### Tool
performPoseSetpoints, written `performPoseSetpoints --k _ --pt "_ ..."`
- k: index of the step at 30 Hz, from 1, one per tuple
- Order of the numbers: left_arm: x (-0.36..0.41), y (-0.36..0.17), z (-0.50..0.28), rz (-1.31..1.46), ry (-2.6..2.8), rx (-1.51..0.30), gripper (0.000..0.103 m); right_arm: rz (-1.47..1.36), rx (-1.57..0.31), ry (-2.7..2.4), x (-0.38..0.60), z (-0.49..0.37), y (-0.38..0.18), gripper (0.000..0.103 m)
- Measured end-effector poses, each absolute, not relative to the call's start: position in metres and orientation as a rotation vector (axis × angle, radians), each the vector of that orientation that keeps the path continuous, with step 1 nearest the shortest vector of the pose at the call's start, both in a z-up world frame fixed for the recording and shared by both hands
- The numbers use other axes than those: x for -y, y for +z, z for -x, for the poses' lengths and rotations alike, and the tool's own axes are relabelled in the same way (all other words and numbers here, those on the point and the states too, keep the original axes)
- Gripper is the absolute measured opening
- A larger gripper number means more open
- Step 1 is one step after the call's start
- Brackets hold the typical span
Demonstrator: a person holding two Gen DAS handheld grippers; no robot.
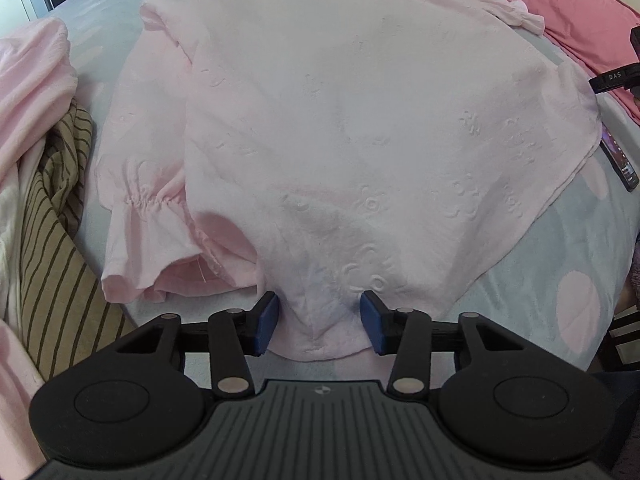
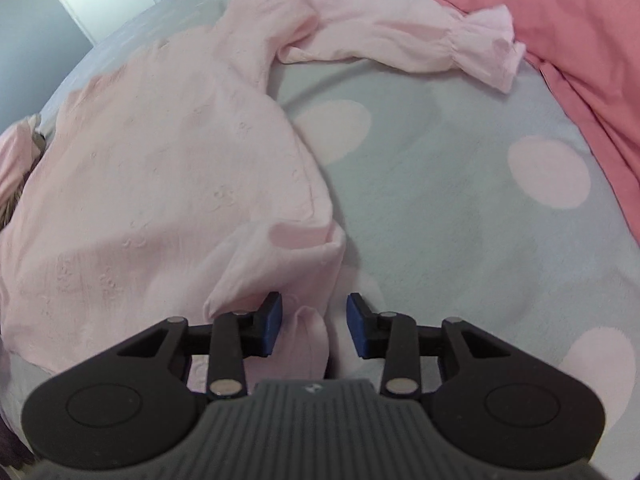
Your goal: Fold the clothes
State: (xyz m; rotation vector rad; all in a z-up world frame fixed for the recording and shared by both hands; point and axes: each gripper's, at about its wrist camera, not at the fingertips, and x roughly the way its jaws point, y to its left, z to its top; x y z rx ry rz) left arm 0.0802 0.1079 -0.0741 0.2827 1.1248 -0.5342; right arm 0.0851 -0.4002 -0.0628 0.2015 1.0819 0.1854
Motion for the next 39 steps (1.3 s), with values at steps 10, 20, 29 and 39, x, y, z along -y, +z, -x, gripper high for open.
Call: performPoseSetpoints --k 10,20,29,39 --pt "-0.116 -0.05 -0.076 -0.165 -0.526 -1.156 0.002 -0.284 -1.044 0.094 0.416 -0.063 -0.022 0.003" --pt "-0.16 0.022 -0.058 0.114 -0.528 -1.088 0.001 -0.454 -0.93 0.04 0.436 -0.024 0.045 0.002" --pt "-0.173 0.055 -0.035 0.141 -0.531 -1.11 0.001 -0.357 -0.927 0.036 0.446 0.022 0.096 0.002" --pt "-0.154 0.021 -0.013 -0.081 -0.521 -1.288 0.001 -0.235 -1.112 0.011 0.442 0.056 0.066 0.002"
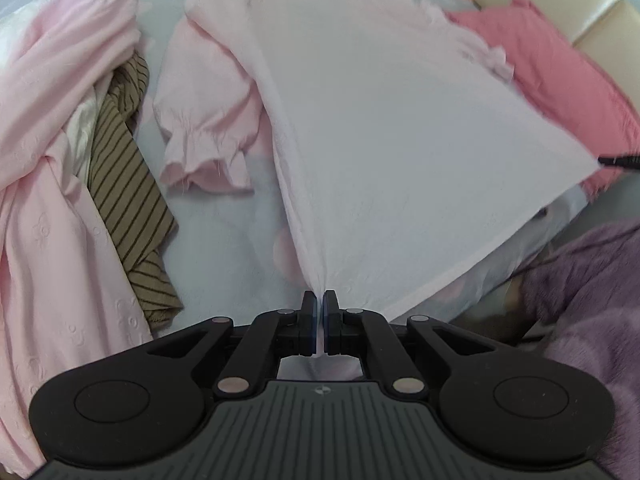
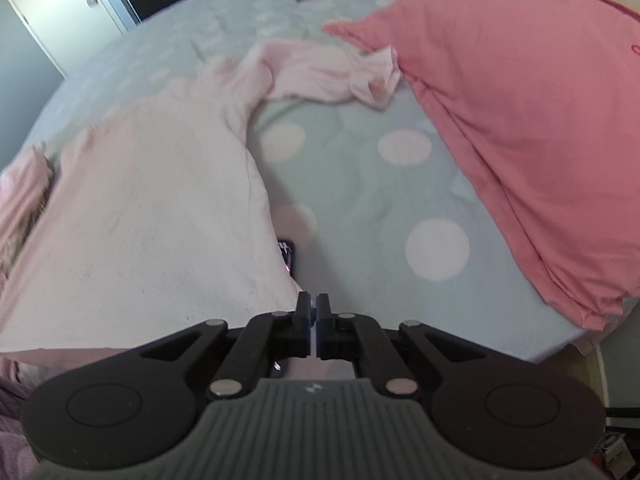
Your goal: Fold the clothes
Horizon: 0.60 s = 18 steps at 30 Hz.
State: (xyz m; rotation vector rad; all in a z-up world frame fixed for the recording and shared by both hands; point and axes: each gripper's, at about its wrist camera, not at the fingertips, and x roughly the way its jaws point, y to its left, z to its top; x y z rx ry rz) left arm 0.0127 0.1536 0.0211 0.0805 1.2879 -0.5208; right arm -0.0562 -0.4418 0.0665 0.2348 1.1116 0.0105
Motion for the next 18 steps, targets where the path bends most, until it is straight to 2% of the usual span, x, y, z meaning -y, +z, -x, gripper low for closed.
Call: performPoseSetpoints --k 5,11,13,14,15,16,18 --pt "-0.125 -0.016 -0.016 -0.263 -0.523 -1.385 0.001 -0.127 -1.198 -0.009 0.429 0.041 0.041 0.002" --pt "-0.107 -0.056 -0.023 -0.349 -0.511 -1.459 0.002 0.012 -1.337 -0.004 0.409 0.023 -0.005 0.003" --pt "-0.109 -0.058 -0.024 -0.334 -0.513 -1.476 0.004 0.016 -1.342 0.005 0.407 0.022 -0.007 0.01" --pt "-0.112 -0.055 -0.024 -0.318 -0.509 -1.474 0.011 0.023 -1.337 0.003 0.407 0.022 -0.006 0.015" --pt "-0.115 -0.051 -0.025 -0.296 -0.503 -1.466 0.019 0.018 -1.321 -0.009 0.409 0.023 -0.003 0.031" --pt "-0.119 -0.046 -0.025 -0.274 -0.496 -1.457 0.023 0.012 -1.304 -0.021 0.411 0.024 0.001 0.036" --pt "-0.127 -0.031 -0.031 -0.217 -0.481 -1.422 0.03 -0.006 -1.265 -0.049 0.417 0.024 0.011 0.036"
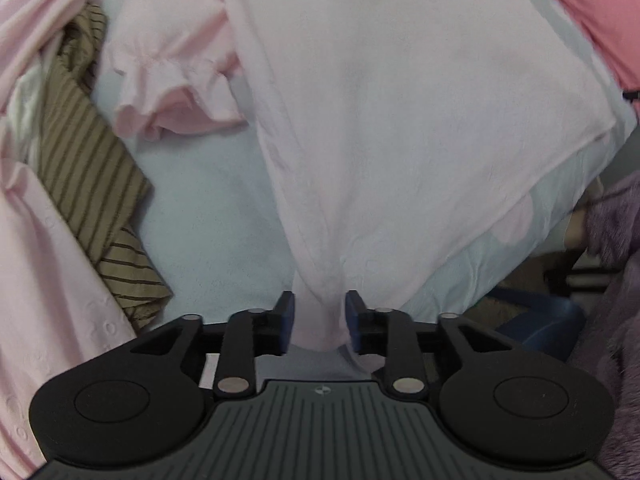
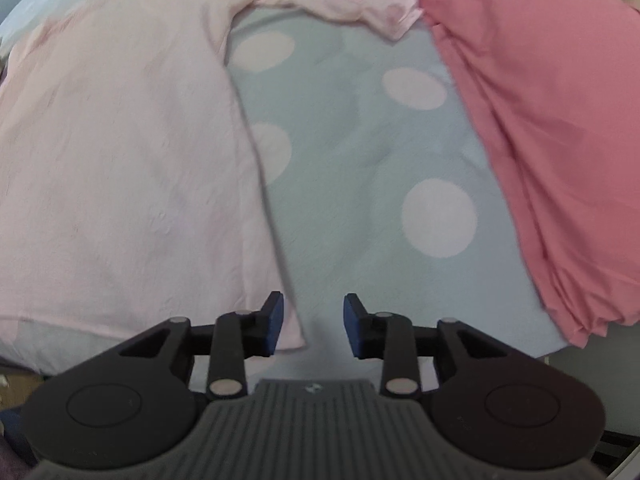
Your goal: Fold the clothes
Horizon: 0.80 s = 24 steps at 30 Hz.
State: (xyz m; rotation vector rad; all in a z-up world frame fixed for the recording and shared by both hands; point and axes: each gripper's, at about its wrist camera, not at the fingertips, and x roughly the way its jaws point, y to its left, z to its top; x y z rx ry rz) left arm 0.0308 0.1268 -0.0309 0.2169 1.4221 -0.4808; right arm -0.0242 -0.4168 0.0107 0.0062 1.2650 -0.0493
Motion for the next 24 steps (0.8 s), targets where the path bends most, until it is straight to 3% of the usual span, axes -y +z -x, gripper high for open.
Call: performPoseSetpoints --k 3,8,15,22,23,24 --pt "-0.136 -0.007 -0.05 -0.14 -0.447 -1.347 0.04 -0.054 -1.176 -0.088 0.423 0.022 0.028 0.036" --pt "-0.149 0.008 -0.091 -0.041 -0.336 -1.237 0.048 -0.119 -1.027 -0.095 0.408 0.002 0.046 0.036" --pt "-0.151 -0.011 -0.146 0.003 -0.215 -1.187 0.051 -0.163 -0.925 0.02 0.348 -0.039 0.034 0.04" --pt "-0.154 -0.051 -0.187 -0.022 -0.172 -1.207 0.05 -0.06 -0.915 0.152 0.295 -0.058 0.028 0.041" --pt "-0.155 -0.056 -0.19 -0.006 -0.168 -1.219 0.047 -0.052 -0.91 0.162 0.291 -0.06 0.028 0.041" --pt "-0.157 -0.061 -0.194 0.011 -0.163 -1.232 0.033 -0.046 -0.906 0.17 0.288 -0.063 0.027 0.041"
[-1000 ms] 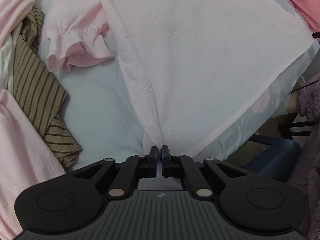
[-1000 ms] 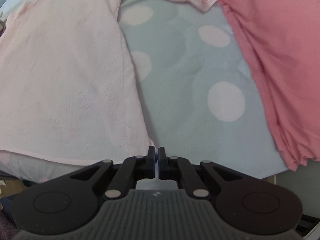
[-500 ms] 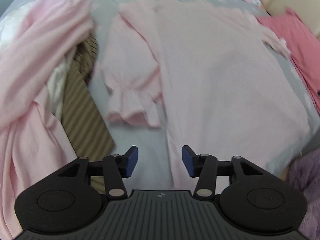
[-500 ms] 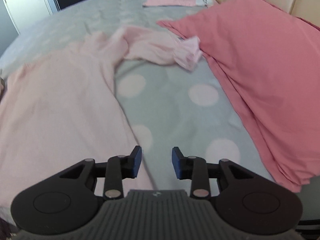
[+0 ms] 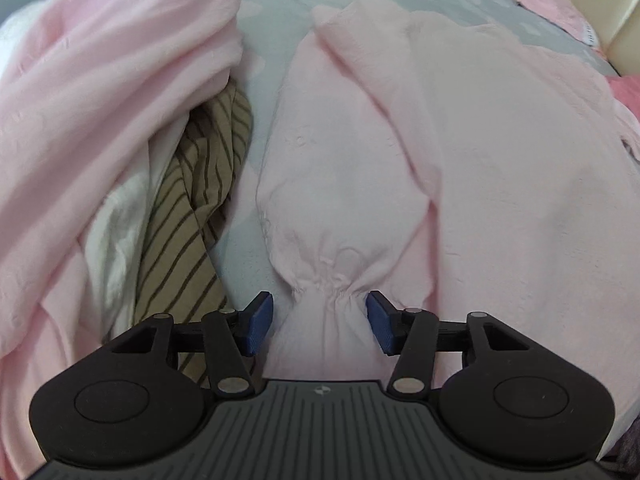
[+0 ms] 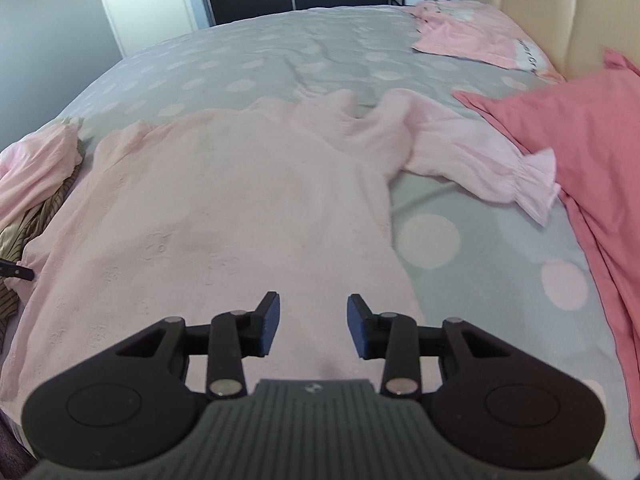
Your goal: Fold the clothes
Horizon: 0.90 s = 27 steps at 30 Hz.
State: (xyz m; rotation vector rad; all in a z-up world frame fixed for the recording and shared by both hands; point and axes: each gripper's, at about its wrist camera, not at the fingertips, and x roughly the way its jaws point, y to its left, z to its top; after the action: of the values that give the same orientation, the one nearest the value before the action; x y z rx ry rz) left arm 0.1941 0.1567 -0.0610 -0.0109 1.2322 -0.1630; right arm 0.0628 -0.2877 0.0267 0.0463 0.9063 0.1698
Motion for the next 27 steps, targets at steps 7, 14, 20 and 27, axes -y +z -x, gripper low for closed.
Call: performPoseSetpoints --k 7,14,20,27 --pt "-0.167 -0.02 -0.204 0.032 -0.152 -1.108 0.006 -0.053 -0.944 0.196 0.28 -0.075 0.015 0.041" --pt "-0.205 0.071 -0.234 -0.012 -0.012 -0.946 0.006 -0.063 -0.964 0.229 0.274 -0.085 0.011 0.041" --pt "-0.214 0.127 -0.268 -0.131 0.109 -0.871 0.006 -0.083 -0.938 0.26 0.27 -0.089 0.021 0.043" --pt "-0.216 0.169 -0.308 -0.238 0.286 -0.804 0.006 -0.108 -0.897 0.28 0.267 -0.09 0.034 0.045"
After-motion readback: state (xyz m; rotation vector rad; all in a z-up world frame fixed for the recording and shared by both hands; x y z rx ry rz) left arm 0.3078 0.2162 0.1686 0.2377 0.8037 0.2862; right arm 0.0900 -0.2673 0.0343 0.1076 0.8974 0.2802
